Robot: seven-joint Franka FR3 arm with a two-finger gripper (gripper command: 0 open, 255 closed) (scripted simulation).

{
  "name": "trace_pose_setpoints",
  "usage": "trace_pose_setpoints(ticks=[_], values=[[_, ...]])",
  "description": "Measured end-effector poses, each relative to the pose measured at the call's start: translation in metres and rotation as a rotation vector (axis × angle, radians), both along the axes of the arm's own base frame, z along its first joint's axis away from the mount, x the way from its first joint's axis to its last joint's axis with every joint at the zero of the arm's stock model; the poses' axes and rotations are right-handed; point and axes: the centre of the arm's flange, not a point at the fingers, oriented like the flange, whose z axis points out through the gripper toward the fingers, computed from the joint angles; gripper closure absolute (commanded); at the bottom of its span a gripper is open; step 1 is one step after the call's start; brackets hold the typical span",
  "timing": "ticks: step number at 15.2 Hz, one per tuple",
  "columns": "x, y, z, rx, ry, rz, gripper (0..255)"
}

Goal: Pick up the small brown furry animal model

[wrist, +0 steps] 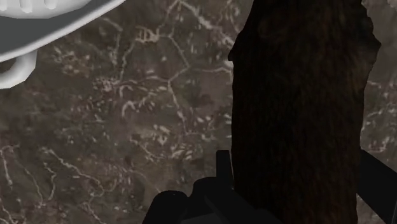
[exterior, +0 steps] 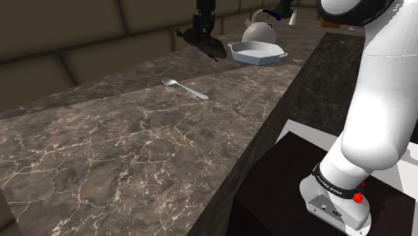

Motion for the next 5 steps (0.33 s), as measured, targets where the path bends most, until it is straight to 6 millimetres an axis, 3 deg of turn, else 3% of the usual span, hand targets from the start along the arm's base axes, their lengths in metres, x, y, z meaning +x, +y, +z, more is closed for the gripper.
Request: trace_pose_setpoints(ticks=[5], values=[[0.000, 0.000, 0.025, 0.000, 0.000, 0.000, 255]])
